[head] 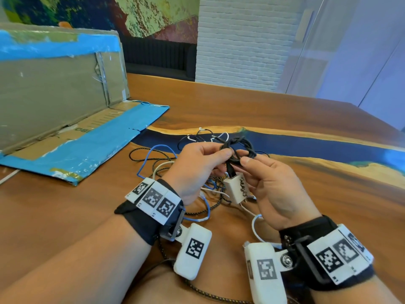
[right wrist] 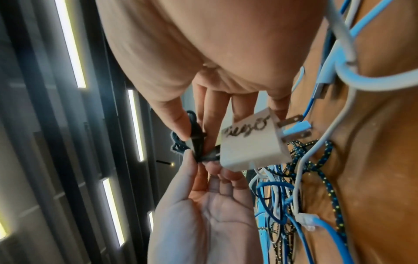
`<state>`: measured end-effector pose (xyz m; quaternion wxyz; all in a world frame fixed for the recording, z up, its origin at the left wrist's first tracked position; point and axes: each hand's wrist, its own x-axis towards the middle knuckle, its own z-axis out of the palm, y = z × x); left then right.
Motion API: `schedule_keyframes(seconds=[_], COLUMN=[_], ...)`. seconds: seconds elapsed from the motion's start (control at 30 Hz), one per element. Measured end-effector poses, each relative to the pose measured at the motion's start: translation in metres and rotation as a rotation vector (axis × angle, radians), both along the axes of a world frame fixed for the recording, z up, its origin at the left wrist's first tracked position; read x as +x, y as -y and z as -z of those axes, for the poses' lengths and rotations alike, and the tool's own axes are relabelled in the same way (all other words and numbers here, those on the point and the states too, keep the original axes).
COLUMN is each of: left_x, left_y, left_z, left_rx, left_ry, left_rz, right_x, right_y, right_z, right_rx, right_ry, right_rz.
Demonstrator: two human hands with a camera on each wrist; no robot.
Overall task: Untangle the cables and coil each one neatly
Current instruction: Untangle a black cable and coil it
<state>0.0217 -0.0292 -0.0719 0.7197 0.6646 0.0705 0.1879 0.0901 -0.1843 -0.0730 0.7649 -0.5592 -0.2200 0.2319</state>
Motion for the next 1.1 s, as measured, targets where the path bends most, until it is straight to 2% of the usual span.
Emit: schedule_keyframes(seconds=[0.17,0.3,0.4,0.53,0.8,1.1], left_x=[0.0,-0.001,-0.001,-0.002,-0.006,-0.008], left_y=[0.003,0.006,0.006,0.01,0.012,0.013], left_z=[0.0,0.0,0.0,-0.001,-0.001,-0.002], left_rx=[0.017,-0.09,-0.153,-0.2,-0.14,-0.177], left_ry=[-0.007,-0.036,-0.06,-0.097,-0.183,-0.188], left_rz=[-0.007,0.032,0.074,0.148,0.274,0.293], right_x=[0.005,0.002,0.003,0.004,0.007,0.009], right_y=[0.006,0.006,0.006,0.006,0.013,0.011], right_z=[-0.003,-0.005,-0.004,-0.004,-0.008,-0.003], right_rx=[-0.018,-0.007,-0.037,0.019,-0.035,-0.146], right_ry=[0.012,0.111,0.251,0.244,0.297,0.403], right_rz=[-0.022,-0.023,-0.017,-0.146,-0.279,-0.17])
